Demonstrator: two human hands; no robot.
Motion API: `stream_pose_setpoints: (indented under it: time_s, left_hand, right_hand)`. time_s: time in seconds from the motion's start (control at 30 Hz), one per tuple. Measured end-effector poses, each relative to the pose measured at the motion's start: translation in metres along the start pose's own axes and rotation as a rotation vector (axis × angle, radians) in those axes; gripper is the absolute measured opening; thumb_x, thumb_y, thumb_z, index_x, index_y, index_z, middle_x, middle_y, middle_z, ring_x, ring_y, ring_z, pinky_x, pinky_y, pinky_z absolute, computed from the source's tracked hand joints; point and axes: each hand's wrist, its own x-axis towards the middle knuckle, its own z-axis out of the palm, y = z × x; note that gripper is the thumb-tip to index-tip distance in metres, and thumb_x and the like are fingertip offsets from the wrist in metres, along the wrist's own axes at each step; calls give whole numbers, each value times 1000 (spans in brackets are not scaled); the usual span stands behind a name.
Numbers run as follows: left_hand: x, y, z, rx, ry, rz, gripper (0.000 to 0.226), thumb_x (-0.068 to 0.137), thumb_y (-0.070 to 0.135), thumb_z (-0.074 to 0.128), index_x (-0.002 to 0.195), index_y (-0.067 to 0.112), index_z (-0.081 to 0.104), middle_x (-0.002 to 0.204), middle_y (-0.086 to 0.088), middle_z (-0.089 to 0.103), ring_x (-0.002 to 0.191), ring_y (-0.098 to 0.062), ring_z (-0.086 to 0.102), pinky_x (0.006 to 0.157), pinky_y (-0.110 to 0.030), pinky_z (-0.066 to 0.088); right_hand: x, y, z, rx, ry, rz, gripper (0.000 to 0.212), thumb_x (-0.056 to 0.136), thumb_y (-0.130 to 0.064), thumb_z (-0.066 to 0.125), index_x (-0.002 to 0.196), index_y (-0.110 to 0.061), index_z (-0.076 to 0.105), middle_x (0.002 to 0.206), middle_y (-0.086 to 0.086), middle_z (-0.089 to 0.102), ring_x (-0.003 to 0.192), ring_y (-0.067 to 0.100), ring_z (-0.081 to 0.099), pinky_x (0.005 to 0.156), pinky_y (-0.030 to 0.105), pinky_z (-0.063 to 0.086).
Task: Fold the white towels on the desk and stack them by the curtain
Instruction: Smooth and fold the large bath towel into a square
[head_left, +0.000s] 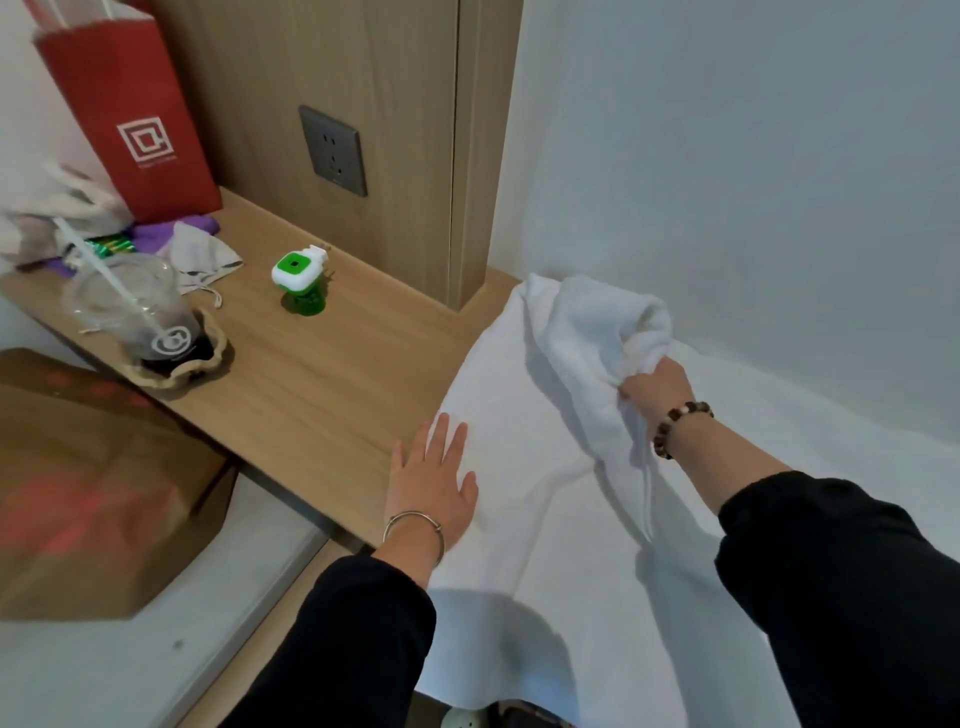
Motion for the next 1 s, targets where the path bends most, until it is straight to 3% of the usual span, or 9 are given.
stream_pose_setpoints:
  time_s: [0.07,0.13,0.2,0.33,0.43,0.57,0.77,0.87,1.0]
  left_hand:
    - [0,0,0,-2,6,0,63,96,48,14,149,29,-15,157,7,-20,146,-19,-11,117,-46,2]
    - [0,1,-1,-9,8,0,62,97,47,14,149,29,-15,157,7,-20,146,-19,-12,117,-45,1]
    - [-2,0,-1,-11,-1,8,62,97,46,14,150,28,-12,157,7,-19,146,-19,-11,117,-45,2]
    - [-2,-4,-3,-197,77,32,54,99,28,28,152,24,15,160,6,0,147,-15,0,118,-38,1]
    - [-5,-3,-8,-686,226,-100,43,94,-1,39,131,12,55,149,1,37,142,-16,25,116,-22,9]
    - [15,7,-29,-911,245,-214,31,91,0,48,112,10,69,123,-10,58,115,-22,55,102,-29,40]
    - [49,58,-67,-760,-131,-97,49,84,40,62,126,22,47,100,7,50,88,-18,48,75,-28,36]
    - [60,66,-74,-830,-88,-275,20,85,21,59,101,10,55,97,-5,55,88,-25,52,73,-33,43]
    - [74,43,-96,-1308,-79,-534,39,96,25,52,122,-4,54,120,-14,57,106,-30,56,91,-34,45]
  right_hand:
    - [-18,-17,1,-106,33,-292,15,82,0,41,81,-5,55,78,8,58,79,26,52,54,22,35]
    - [-40,-27,2,-226,-11,-589,42,79,-19,35,106,-10,65,96,7,67,90,26,59,68,27,42]
    - [-54,-22,3,-402,-99,-796,56,76,-15,36,124,-19,62,114,7,68,102,31,63,81,34,48]
    - [-56,17,8,-953,-501,-690,61,89,-9,46,144,-34,37,145,-4,46,128,22,47,100,30,38]
    - [-62,45,15,-945,-595,-585,69,91,-12,48,151,-27,18,155,-4,27,136,18,32,108,30,31]
    - [-75,66,15,-720,-377,-718,65,81,-4,57,143,-14,39,148,8,38,132,27,37,109,35,30]
    - [-85,96,8,-706,-22,-495,70,78,-12,68,142,-9,39,148,19,33,131,36,36,106,44,32]
    - [-80,102,-5,-719,41,-373,62,76,-2,60,135,-14,45,136,12,39,115,31,43,84,35,43]
    - [-69,92,-33,-723,145,-518,42,63,17,57,100,-2,60,99,14,54,87,34,52,57,35,45]
